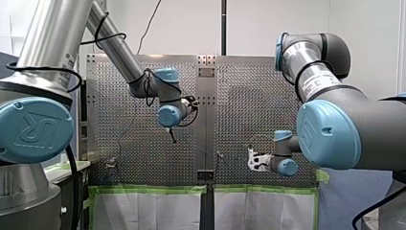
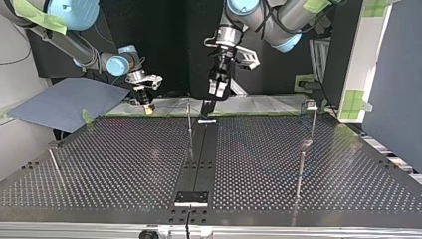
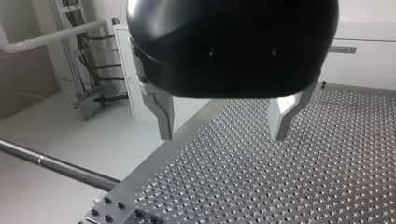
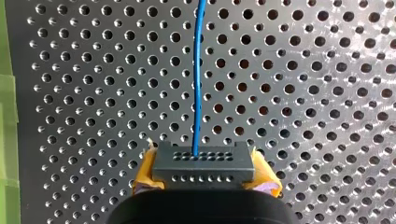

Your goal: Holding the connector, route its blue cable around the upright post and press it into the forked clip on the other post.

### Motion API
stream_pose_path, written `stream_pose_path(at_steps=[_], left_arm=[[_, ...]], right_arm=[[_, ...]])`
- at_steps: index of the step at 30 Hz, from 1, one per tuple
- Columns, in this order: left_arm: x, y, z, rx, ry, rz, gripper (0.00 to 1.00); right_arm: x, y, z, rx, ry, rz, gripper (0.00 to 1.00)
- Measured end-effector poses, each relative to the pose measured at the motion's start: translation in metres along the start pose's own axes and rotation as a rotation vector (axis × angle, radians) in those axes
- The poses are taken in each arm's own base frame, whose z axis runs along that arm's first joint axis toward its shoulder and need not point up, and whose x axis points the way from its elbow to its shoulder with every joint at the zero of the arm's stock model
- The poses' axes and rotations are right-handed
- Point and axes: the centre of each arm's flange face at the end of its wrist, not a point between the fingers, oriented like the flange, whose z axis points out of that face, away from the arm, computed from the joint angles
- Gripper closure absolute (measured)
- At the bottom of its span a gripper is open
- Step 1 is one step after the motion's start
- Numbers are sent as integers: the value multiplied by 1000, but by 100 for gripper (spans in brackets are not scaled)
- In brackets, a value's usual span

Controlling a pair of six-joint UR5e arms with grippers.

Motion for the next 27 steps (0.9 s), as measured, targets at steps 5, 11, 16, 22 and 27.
stream_pose_path(at_steps=[5,11,16,22,27], left_arm=[[1,9,-18,-9,18,50,0],[7,21,-36,-16,22,95,0],[12,30,-52,-18,24,118,0],[21,43,-77,-29,63,147,0],[27,53,-99,-41,104,164,0]], right_arm=[[0,0,0,-3,-1,0,98],[0,5,-1,-25,-3,0,98],[-1,14,-2,-70,-7,-9,98],[-2,22,-4,-100,-26,-27,98],[2,31,-6,-125,-36,-32,98]])
